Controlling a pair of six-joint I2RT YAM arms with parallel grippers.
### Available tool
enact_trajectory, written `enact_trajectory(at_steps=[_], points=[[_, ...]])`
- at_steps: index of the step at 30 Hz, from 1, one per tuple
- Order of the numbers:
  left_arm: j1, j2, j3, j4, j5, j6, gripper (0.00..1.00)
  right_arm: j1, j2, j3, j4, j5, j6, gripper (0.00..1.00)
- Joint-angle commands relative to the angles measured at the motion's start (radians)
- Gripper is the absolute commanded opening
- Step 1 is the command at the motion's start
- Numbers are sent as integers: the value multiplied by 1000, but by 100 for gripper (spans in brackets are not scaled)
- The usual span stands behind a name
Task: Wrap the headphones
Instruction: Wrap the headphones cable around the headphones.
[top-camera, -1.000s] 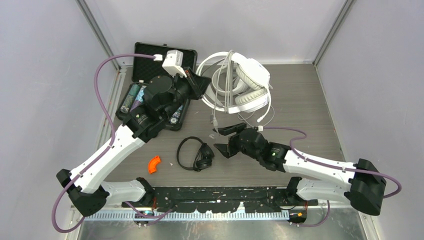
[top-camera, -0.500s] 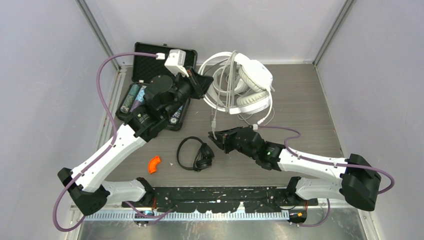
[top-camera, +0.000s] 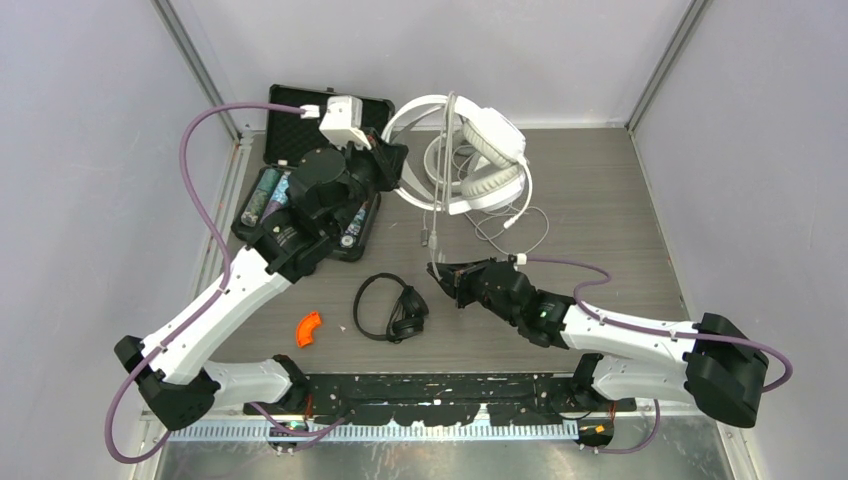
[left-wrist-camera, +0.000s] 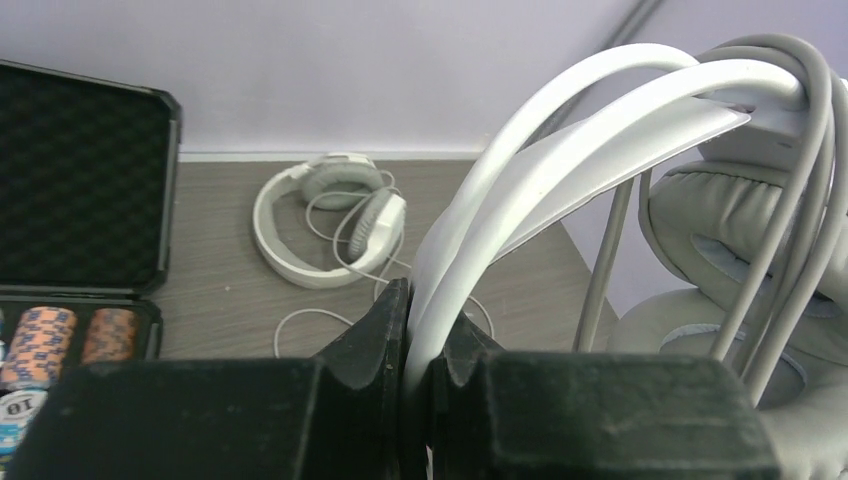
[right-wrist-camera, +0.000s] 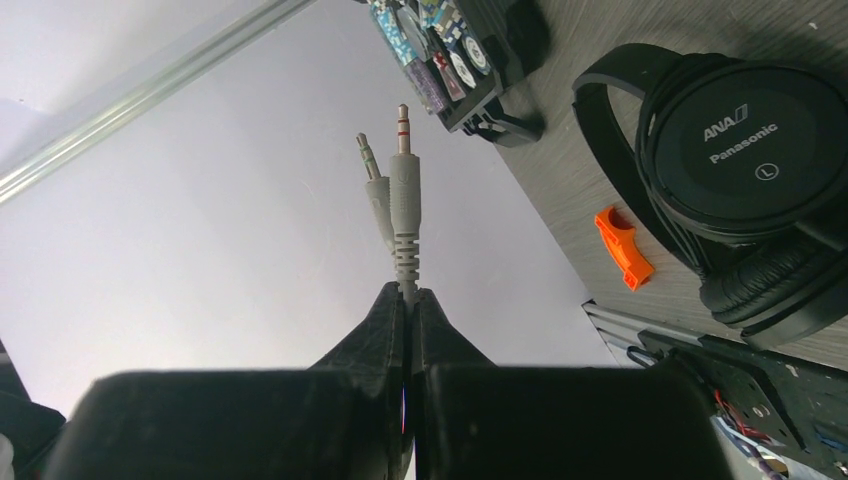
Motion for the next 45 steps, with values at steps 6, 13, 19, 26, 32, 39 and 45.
enact_trajectory(at_steps=[6,13,19,26,32,39,45], points=[[5,-24,133,91,-231,-14,0,-1,-18,-17,40,52,8,0],[7,-28,172,-12,-171,-123,0,-7,-36,-37,14,112,-12,0],[6,-53,209,-201,24,-183,0,-102,-114,-41,-39,164,-233,0],[7,-72,241,-440,278,-128,0,-169,-260,16,-122,238,-619,0],[11,-28,278,-600,551,-14,0,-174,-361,-69,24,245,-767,0],[22,32,306,-691,724,110,0,-174,-506,-172,145,201,-921,0],[46,135,314,-724,943,219,0,-174,-612,-189,72,223,-963,0]])
